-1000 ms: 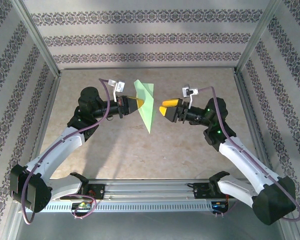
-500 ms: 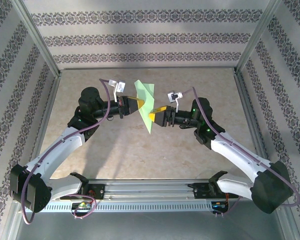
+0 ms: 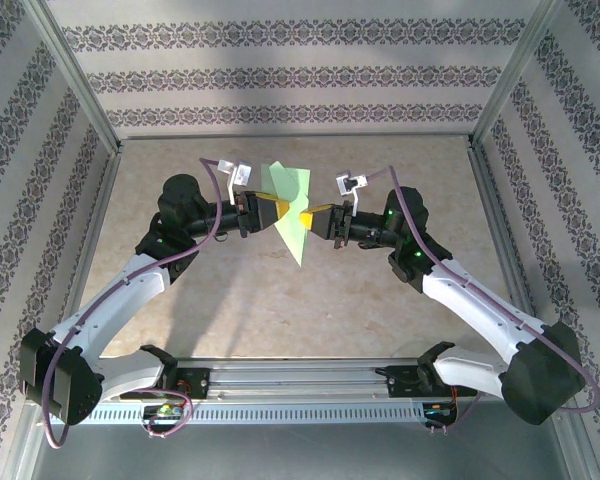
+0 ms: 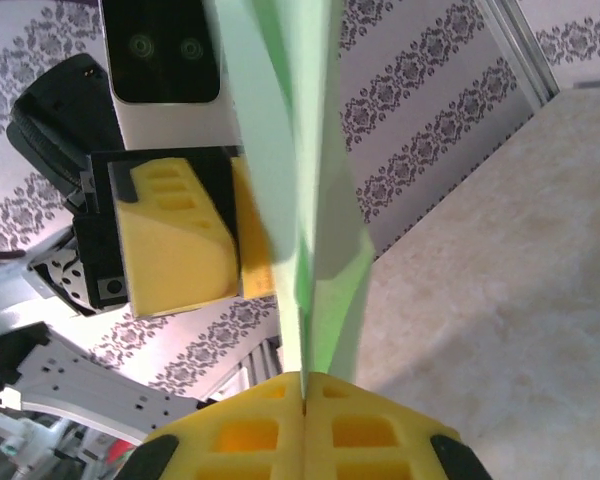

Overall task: Fold a paper plane with a square sheet of paper (fold left side to right side)
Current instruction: Turn over the paper at the center of the table.

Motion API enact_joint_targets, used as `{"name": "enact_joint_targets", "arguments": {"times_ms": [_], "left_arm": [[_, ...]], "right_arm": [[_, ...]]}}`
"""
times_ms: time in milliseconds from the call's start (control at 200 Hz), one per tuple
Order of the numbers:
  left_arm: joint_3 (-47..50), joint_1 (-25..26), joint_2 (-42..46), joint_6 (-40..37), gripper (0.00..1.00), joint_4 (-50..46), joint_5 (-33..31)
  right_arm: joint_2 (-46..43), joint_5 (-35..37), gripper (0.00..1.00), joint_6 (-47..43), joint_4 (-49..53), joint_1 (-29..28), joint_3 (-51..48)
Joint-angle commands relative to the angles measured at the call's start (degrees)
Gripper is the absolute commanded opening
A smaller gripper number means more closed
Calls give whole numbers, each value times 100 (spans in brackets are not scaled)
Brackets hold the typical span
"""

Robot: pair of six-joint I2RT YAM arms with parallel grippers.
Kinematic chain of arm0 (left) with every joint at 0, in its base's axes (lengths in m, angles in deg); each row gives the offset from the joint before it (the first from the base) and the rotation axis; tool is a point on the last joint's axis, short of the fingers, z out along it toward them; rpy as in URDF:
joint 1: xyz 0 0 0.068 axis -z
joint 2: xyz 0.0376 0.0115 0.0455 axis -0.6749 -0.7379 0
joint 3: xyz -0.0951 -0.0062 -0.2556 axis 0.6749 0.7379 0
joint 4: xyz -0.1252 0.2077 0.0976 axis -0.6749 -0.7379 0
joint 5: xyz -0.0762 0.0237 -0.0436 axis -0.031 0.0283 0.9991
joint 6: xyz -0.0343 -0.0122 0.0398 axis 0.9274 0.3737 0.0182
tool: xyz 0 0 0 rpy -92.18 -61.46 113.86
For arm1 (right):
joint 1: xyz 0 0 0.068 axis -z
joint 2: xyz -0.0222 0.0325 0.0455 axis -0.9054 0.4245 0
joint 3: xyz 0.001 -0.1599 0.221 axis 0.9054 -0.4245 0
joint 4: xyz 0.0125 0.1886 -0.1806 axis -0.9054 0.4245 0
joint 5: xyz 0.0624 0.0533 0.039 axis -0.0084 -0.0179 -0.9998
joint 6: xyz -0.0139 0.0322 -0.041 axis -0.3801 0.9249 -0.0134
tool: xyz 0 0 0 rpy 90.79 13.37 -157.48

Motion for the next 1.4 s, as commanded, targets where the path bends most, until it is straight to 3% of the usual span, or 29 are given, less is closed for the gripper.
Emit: {"name": "enact_joint_targets", "arguments": {"times_ms": [0,210,350,525,680,829,1044,1394], "left_arm": [[-112,63,221,-527,34,-443,-333],[-40,55,774,-1390,59,-1720,-1841],[55,60,1351,-1807,68,-2390,-3119],[288,55,2249,-2034,74,-2785,-4653],[550,48,2969,-2080,76,-2992,-5901],[667,51,3453,-2099,76,-3226,-6719],[827,51,3812,-2036,75,-3191,-7284],[798,53,3778,-2221,75,-3276,-7262]], "right_arm": [[-213,151,0,-240,192,-46,164],[-482,675,0,-930,1394,-99,371],[-610,1706,0,-1687,2805,-317,749],[-324,4268,0,-2434,4808,-1041,1567],[477,6726,0,-2586,6183,-1819,2341],[1511,8186,0,-2433,7070,-2330,2987],[2954,9115,0,-2047,7896,-2757,3748],[4902,8842,0,-1980,8301,-2887,4483]]}}
